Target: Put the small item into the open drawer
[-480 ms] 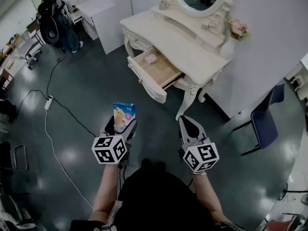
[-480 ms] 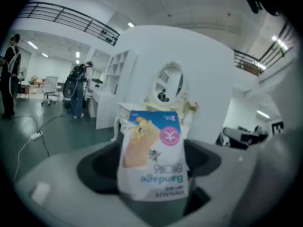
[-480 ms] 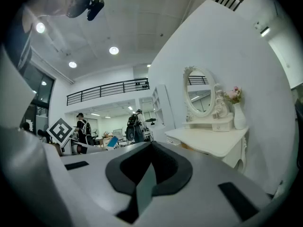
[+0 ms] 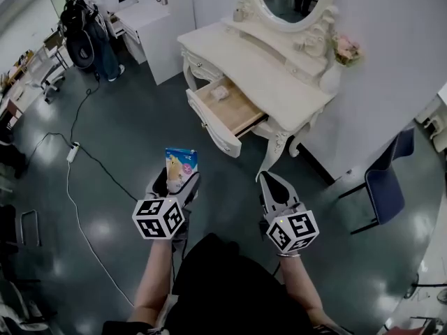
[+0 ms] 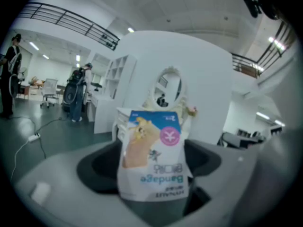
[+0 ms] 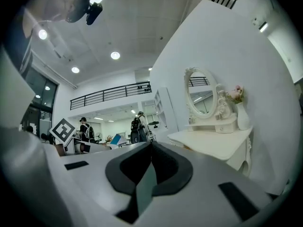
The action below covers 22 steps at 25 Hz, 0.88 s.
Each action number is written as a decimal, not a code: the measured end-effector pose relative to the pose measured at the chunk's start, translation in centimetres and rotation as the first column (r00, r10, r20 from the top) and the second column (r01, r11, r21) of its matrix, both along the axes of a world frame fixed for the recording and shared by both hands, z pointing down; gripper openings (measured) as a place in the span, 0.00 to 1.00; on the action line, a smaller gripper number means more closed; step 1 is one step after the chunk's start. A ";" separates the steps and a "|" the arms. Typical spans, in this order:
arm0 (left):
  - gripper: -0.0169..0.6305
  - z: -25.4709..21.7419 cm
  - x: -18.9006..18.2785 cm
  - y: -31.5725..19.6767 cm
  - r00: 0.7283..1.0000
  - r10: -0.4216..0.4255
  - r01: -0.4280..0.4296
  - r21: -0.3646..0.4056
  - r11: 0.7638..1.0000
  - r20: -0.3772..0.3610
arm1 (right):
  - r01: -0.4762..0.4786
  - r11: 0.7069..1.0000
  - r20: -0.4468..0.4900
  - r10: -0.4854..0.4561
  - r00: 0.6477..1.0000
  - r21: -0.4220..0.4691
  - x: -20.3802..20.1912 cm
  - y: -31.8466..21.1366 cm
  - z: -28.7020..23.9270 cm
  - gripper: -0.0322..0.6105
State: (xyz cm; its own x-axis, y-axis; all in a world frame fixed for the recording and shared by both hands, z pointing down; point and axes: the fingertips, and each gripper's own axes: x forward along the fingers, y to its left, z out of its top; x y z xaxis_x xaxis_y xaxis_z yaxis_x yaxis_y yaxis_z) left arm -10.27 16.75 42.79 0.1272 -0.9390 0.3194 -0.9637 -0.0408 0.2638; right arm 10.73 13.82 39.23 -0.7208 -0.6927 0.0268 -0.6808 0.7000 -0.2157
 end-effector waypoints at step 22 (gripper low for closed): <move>0.68 0.6 -2.8 -16.1 0.996 0.084 -0.084 -0.003 0.996 0.003 | -0.077 0.997 -0.010 0.077 0.997 -0.027 -2.7 -13.6 0.8 0.06</move>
State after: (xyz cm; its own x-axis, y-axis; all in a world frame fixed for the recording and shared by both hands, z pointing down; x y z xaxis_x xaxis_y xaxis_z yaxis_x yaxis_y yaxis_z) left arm -13.04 0.66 43.35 0.2048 -0.9241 0.3227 -0.9576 -0.1209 0.2614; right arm 8.01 0.25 40.03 -0.6648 -0.7451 0.0529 -0.7346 0.6393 -0.2272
